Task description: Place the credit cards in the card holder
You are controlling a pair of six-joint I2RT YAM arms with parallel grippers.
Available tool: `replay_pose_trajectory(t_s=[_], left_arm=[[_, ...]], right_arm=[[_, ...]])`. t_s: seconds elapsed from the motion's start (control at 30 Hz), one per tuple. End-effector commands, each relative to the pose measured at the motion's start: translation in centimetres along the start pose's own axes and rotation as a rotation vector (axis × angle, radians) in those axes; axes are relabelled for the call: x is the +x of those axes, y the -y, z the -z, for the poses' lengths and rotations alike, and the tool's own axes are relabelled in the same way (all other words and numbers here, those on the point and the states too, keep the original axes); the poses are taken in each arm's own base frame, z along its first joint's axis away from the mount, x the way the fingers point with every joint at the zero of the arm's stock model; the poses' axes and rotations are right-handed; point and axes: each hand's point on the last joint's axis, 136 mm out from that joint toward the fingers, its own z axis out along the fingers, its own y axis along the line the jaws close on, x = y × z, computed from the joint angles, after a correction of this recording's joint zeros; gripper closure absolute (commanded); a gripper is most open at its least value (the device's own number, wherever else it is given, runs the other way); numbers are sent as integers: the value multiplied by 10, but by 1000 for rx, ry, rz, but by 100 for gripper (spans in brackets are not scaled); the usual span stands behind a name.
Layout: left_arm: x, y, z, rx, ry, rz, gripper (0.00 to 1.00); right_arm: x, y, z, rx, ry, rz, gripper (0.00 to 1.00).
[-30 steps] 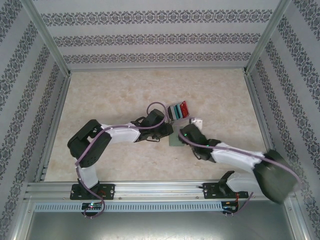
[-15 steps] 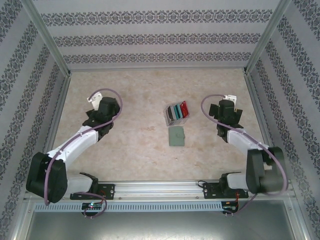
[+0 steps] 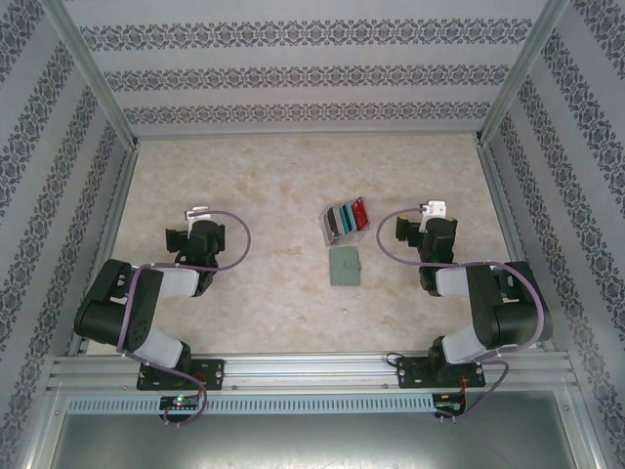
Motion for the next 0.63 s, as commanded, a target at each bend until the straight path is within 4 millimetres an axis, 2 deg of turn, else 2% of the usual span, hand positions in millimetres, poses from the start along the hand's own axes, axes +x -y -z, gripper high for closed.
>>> replay_pose_trajectory(t_s=[0.0,0.1,0.13,0.17,0.23,0.27,0.33,0.6], left_arm=[[-38,11,7,138,182,67,0],[-31,15,9,227,204,94,1],[-23,15,2,234,186,105,1],[-28,14,-5,208,202,109,1],[-22,11,-13,230,97,135,1],[-26,4,-15,213,140,166,1],[-21,4,-15,210,94,162,1],[-22,6,-15,220,104,154,1]], right_arm=[[-22,14,0,76,85,-50,2],[-22,14,1,77,86,-48,2],[-22,13,1,75,85,-49,2],[-22,13,1,75,86,-49,2],[-22,14,1,75,85,-50,2],[-22,13,1,73,86,-48,2],[-22,13,1,73,85,-47,2],[-22,13,0,72,84,-48,2]])
